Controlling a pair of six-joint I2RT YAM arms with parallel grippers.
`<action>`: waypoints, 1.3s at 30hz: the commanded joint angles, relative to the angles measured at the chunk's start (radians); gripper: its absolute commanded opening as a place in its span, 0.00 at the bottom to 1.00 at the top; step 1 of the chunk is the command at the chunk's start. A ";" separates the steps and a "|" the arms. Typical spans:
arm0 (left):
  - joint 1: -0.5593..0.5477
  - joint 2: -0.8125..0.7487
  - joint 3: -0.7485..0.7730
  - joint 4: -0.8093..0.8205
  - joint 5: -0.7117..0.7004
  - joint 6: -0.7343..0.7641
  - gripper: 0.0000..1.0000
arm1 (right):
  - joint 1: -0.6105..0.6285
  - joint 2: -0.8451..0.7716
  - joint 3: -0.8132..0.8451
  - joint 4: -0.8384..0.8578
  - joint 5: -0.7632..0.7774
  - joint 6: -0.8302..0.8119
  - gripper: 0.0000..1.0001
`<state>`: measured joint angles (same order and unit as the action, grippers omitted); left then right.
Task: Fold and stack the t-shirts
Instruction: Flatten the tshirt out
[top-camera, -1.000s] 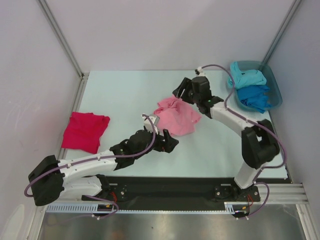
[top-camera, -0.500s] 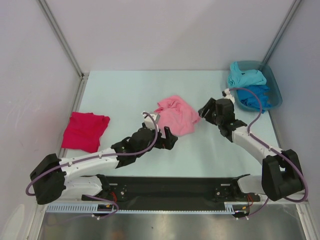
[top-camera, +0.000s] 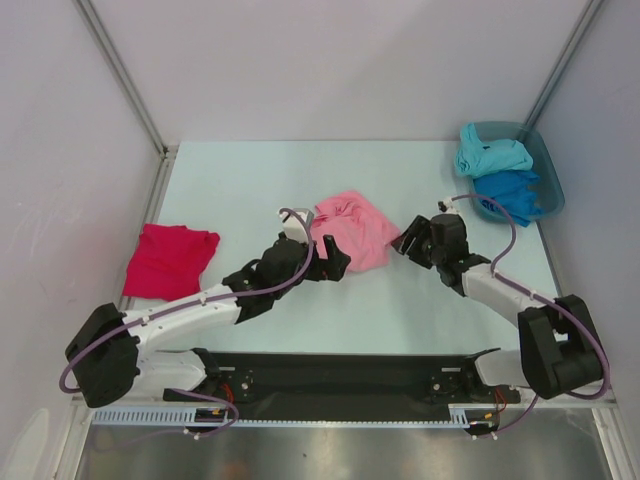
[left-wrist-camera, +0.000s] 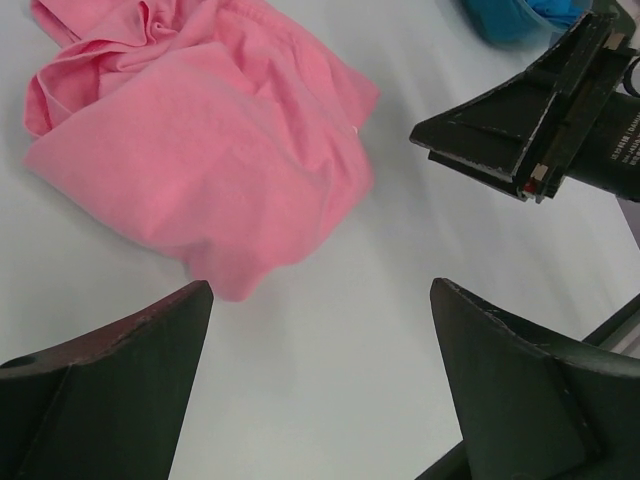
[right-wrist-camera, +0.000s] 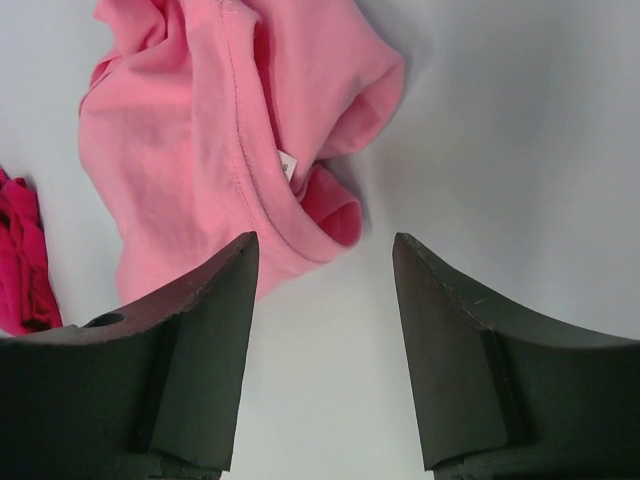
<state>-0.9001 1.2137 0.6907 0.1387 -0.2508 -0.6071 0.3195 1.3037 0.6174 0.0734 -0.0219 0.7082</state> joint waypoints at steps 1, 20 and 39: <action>0.000 -0.009 0.000 0.024 0.031 -0.023 0.96 | -0.002 0.069 -0.012 0.107 -0.085 0.007 0.60; 0.000 -0.051 -0.043 0.052 0.054 -0.003 0.97 | 0.021 0.333 0.022 0.361 -0.251 0.025 0.54; 0.000 -0.019 -0.043 0.075 0.077 -0.022 0.96 | 0.049 0.080 0.146 0.086 -0.184 0.019 0.00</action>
<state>-0.9001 1.1912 0.6502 0.1627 -0.1944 -0.6125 0.3611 1.4696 0.6968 0.2031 -0.2192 0.7250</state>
